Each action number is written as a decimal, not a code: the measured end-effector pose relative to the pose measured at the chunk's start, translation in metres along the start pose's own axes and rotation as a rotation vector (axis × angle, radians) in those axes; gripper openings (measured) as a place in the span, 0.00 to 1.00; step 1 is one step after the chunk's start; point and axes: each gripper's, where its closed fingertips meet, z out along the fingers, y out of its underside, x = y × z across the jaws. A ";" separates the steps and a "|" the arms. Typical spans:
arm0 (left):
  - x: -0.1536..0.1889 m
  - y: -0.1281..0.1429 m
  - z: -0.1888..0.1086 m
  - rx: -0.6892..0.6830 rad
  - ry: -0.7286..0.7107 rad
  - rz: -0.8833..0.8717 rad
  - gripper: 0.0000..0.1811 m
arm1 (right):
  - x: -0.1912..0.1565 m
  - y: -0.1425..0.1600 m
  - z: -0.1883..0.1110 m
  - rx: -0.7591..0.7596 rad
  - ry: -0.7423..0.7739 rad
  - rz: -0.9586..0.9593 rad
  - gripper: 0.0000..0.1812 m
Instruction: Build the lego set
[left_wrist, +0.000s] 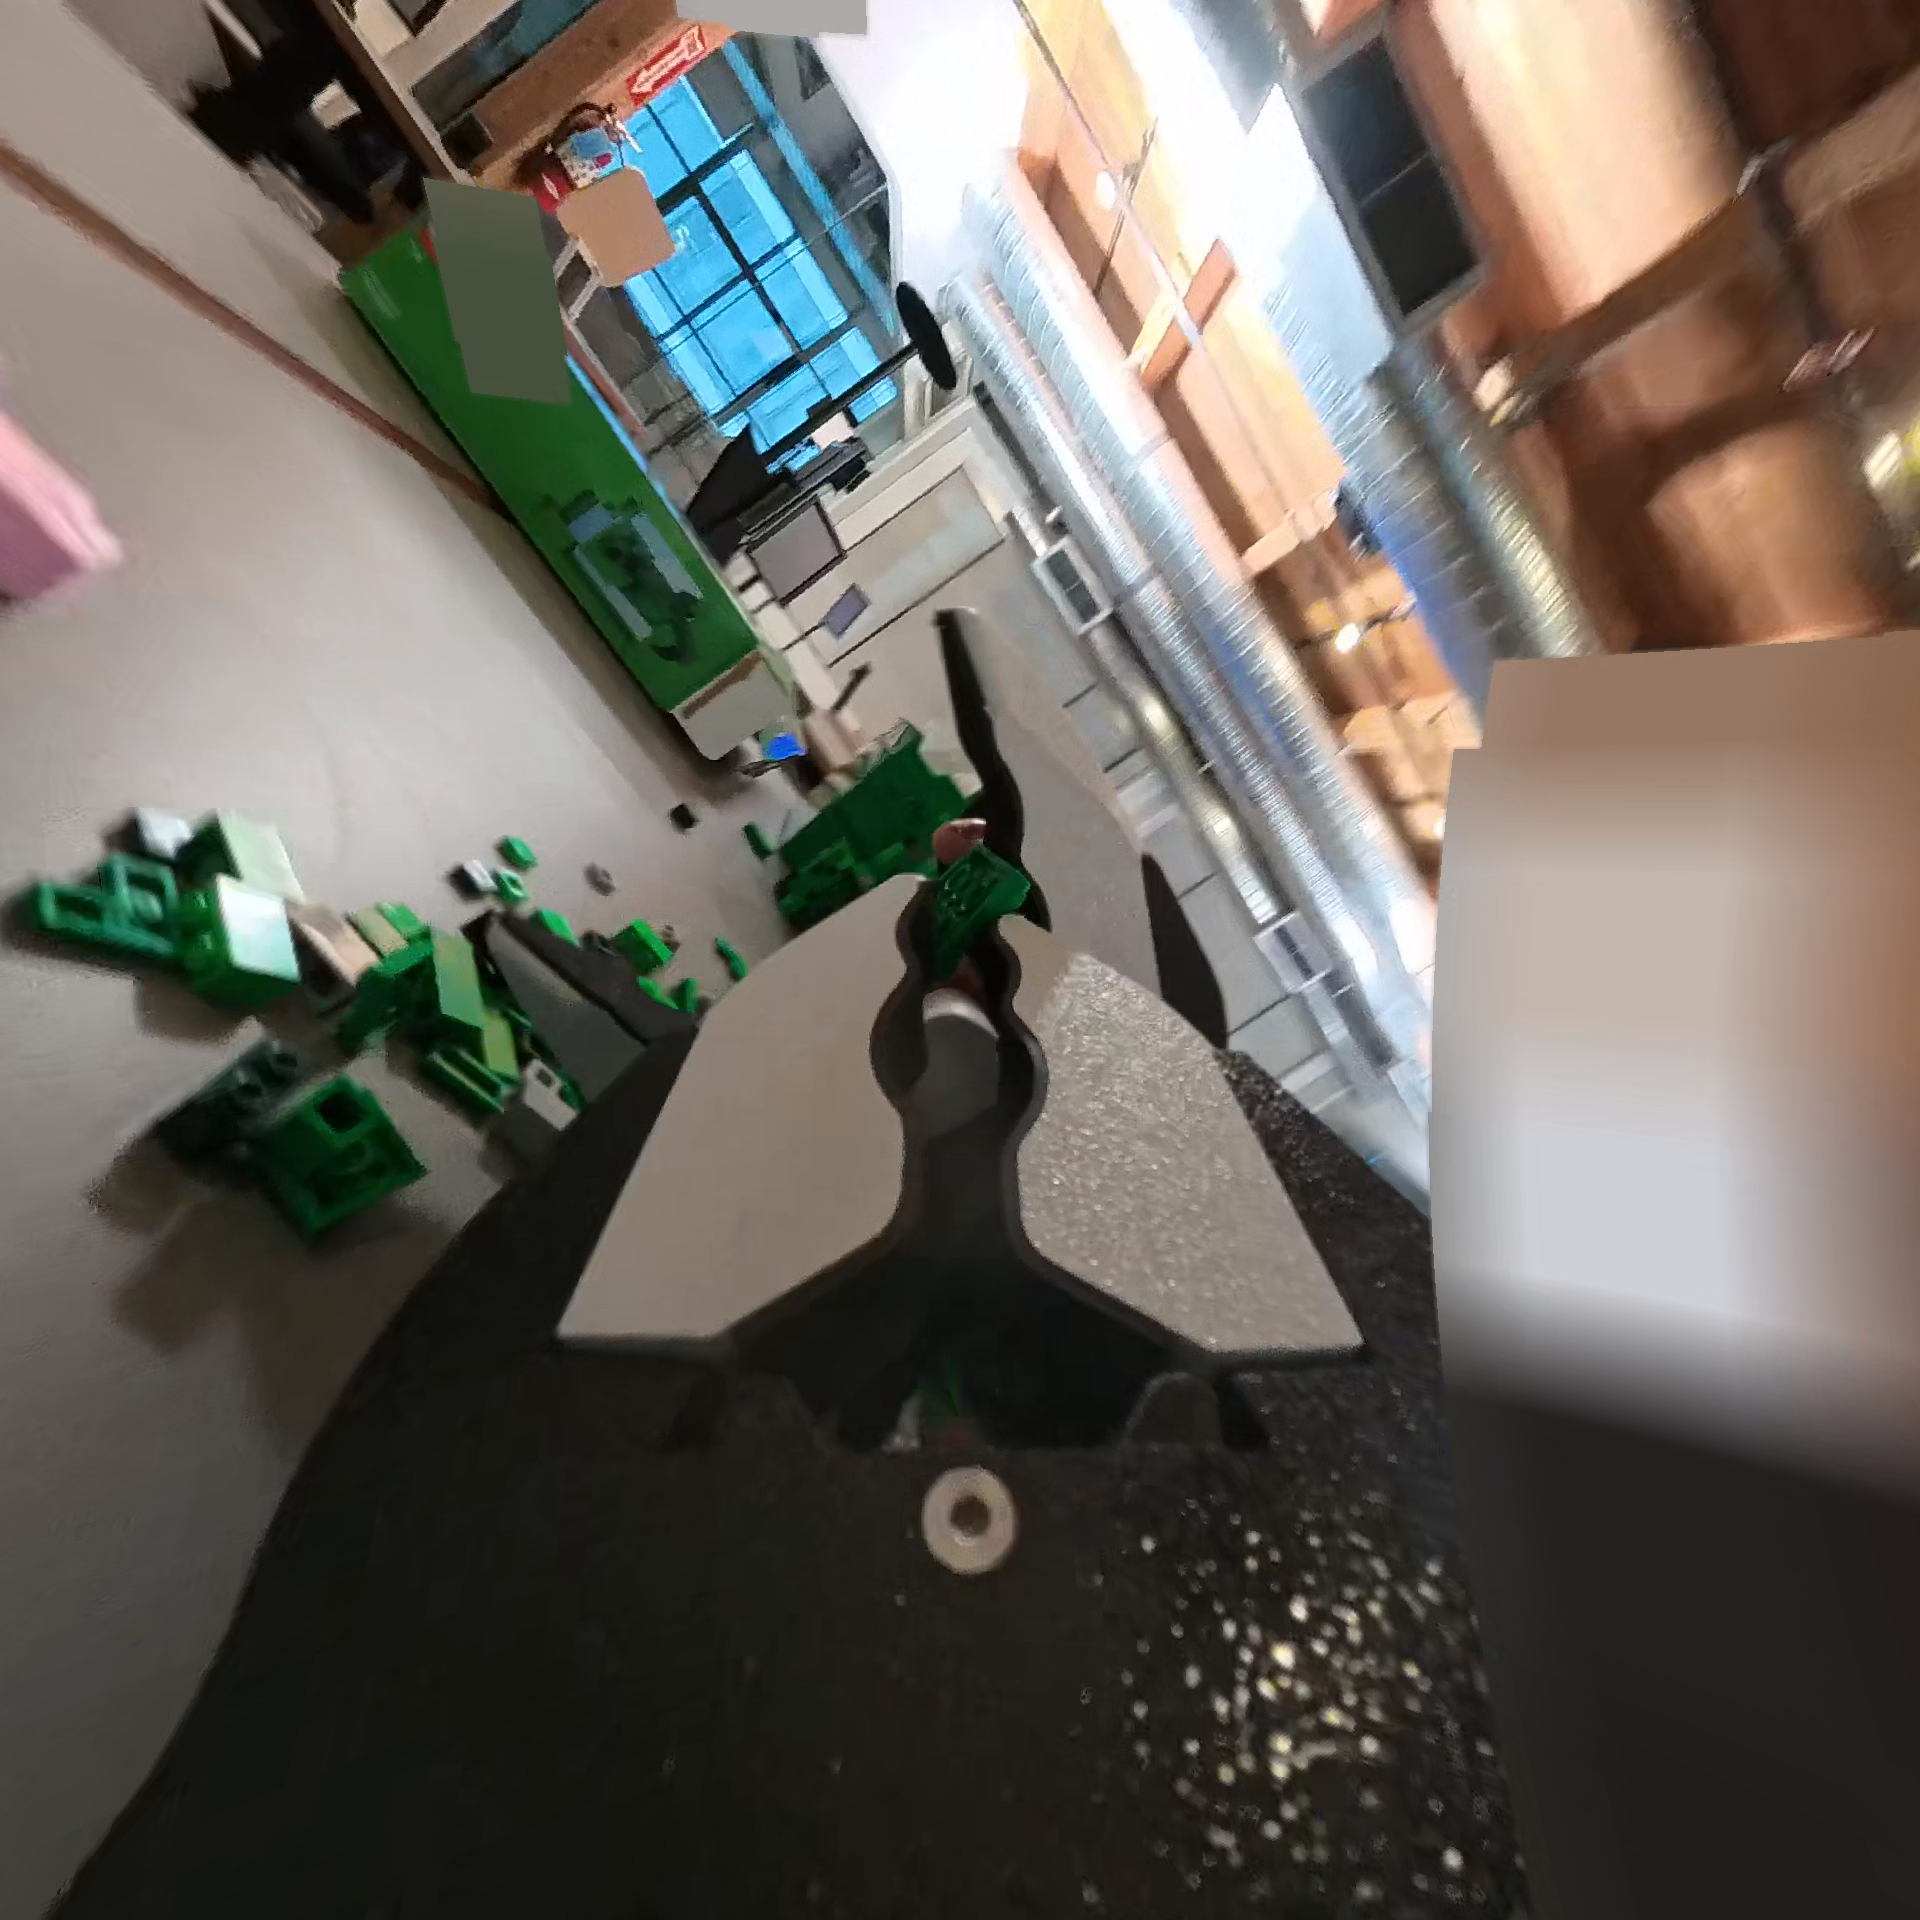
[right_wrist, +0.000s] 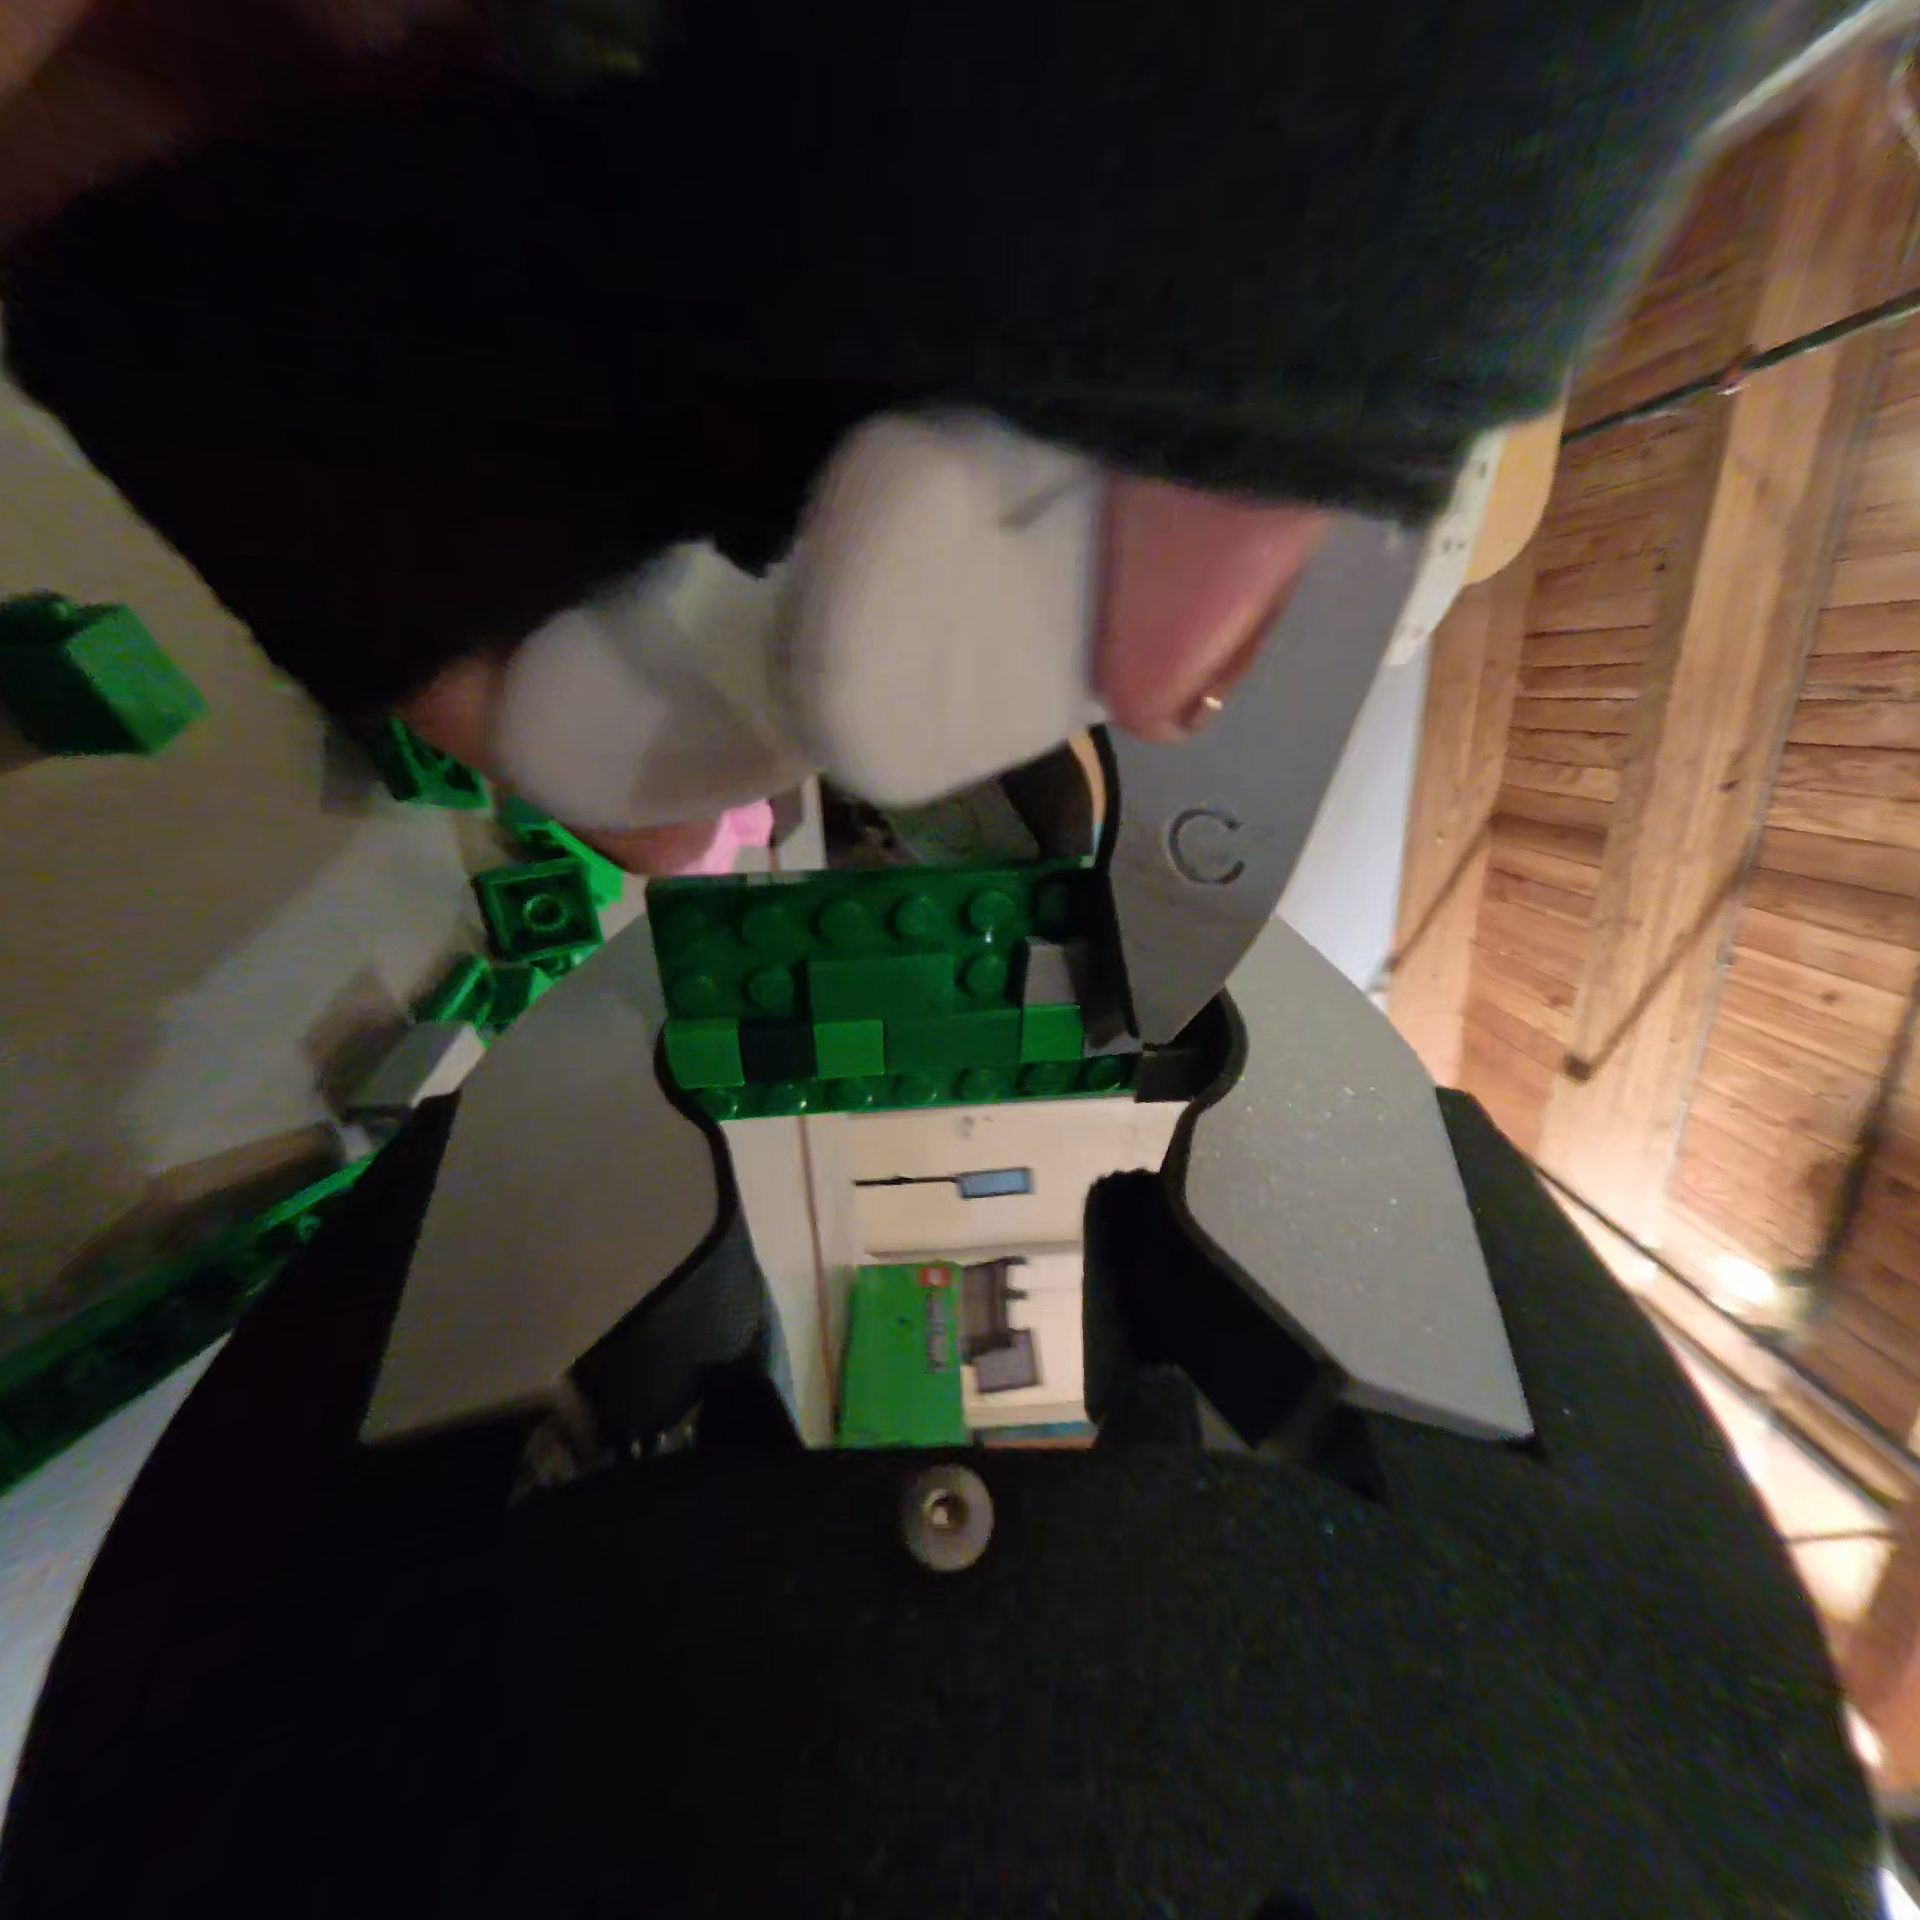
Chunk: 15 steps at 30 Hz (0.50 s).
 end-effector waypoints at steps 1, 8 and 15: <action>0.001 0.001 0.001 -0.032 -0.028 0.091 0.04 | -0.001 -0.001 -0.001 0.019 -0.033 0.046 0.51; -0.024 0.032 -0.006 -0.418 -0.261 0.524 0.19 | -0.014 -0.020 -0.014 0.165 -0.230 0.141 0.51; -0.019 0.034 0.001 -0.388 -0.217 0.469 0.03 | -0.030 -0.032 -0.020 0.208 -0.366 0.212 0.51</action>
